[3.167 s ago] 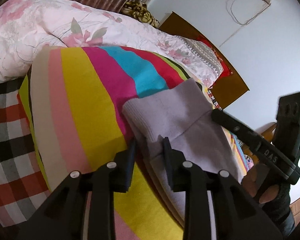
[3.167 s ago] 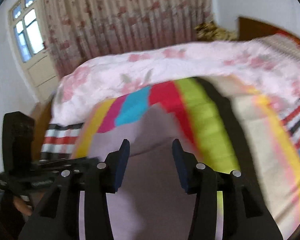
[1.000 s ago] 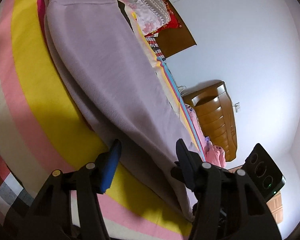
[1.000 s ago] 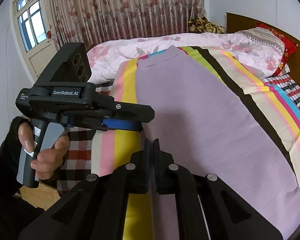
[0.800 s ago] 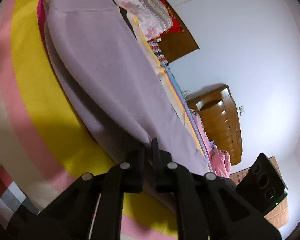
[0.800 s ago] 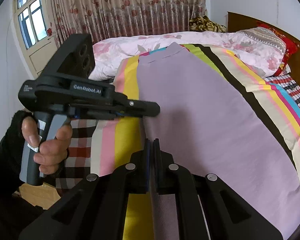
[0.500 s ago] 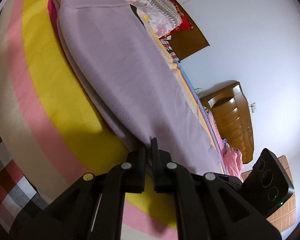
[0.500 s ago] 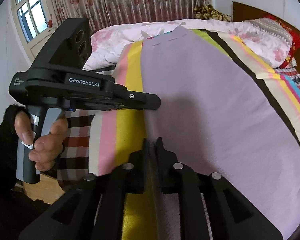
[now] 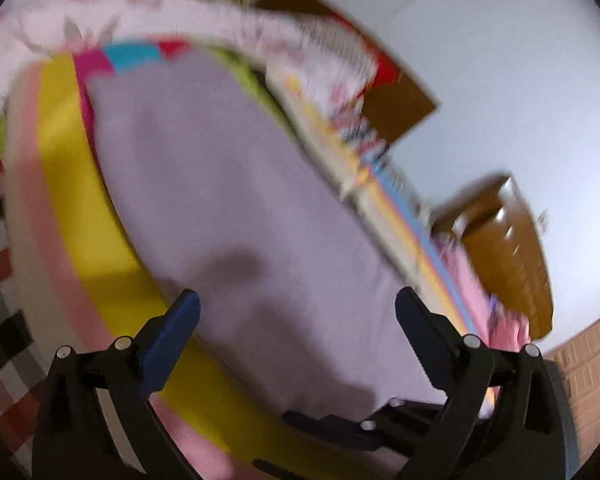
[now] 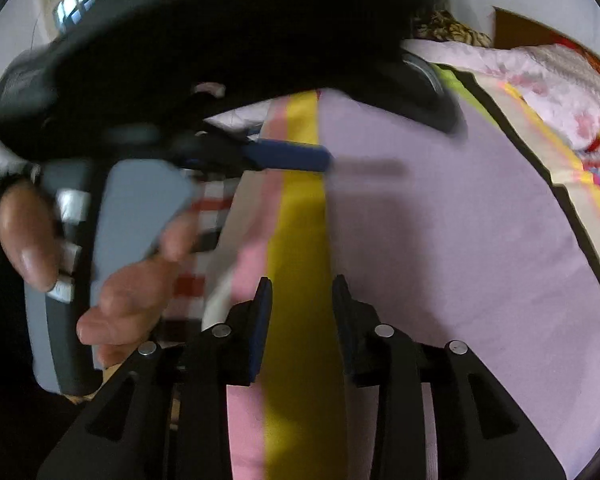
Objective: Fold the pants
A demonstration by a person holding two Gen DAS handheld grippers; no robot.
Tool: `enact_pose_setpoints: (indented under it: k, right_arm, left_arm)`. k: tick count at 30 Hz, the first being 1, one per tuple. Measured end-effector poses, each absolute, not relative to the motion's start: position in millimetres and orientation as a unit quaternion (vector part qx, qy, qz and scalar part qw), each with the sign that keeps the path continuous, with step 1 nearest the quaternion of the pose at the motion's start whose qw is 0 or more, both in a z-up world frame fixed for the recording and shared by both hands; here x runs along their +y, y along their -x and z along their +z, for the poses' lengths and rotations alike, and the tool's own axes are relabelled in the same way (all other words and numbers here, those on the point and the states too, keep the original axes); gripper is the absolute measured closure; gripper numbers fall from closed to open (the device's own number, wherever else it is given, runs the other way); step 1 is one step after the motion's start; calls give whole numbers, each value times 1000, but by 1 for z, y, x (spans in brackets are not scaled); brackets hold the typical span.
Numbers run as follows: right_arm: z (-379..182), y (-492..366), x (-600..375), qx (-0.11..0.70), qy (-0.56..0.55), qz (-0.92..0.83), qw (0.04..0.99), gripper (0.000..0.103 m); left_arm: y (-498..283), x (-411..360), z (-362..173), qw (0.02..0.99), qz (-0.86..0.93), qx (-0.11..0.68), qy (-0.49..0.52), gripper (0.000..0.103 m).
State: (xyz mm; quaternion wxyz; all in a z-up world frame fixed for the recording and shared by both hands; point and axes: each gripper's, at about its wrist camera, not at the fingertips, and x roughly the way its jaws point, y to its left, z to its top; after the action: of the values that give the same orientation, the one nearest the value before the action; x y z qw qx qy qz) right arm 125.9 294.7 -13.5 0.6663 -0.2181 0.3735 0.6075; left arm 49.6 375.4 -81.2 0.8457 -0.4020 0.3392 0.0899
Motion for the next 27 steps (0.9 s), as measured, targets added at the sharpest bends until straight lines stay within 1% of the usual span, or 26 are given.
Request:
enact_pose_setpoints:
  k: [1,3,4,6,7,8,10,12,13,14,17,18,19,20,23,25,26,27]
  right_arm:
    - [-13,-126,293,384,211,619,653,69]
    - [-10,-125,284,394,191,649,622,69]
    - [-6,-123,277,384,189,659,618,69]
    - [3,-129,263,371,182,651,636,64]
    - [9,-139,251,367,166,639,655,57]
    - [13,-148,242,365,153,628,671,53]
    - [20,-174,215,356,135,576,723,51]
    - [23,-200,193,366,116,522,762,43]
    - [22,-214,180,377,101,491,779,35]
    - [19,-229,166,389,87,457,795,29]
    - [-3,-266,127,443,77,352,821,24]
    - [-21,-279,115,480,86,317,814,23]
    - [-29,-282,109,480,87,320,812,22]
    - [-27,-279,105,457,86,339,818,20]
    - [-24,-271,100,454,101,333,820,20]
    - [-6,-258,84,426,99,308,845,20]
    - [4,-249,72,413,88,303,854,17]
    - [14,-240,54,401,76,292,865,16]
  left_arm:
    - [-52,377,-89,842,84,350,403,6]
    - [-51,377,-91,852,78,345,386,7]
    - [-50,377,-89,855,79,347,378,7]
    - [-50,380,-83,855,94,350,371,7]
    - [-53,383,-80,858,103,349,362,7]
    - [-53,377,-69,869,110,342,340,7]
    - [-57,370,-56,886,105,329,309,7]
    - [-68,357,-49,898,86,331,277,5]
    - [-76,353,-52,898,82,340,267,5]
    - [-75,352,-55,895,86,351,263,5]
    - [-95,354,-85,870,100,397,275,5]
    - [-96,355,-89,873,101,394,271,4]
    - [-98,352,-89,876,104,394,257,4]
    - [-99,348,-88,876,108,396,252,4]
    - [-104,343,-83,874,127,401,244,3]
    - [-100,335,-72,879,135,390,238,3]
    - [-96,326,-64,887,129,378,233,3]
    - [-92,316,-59,893,121,371,226,3]
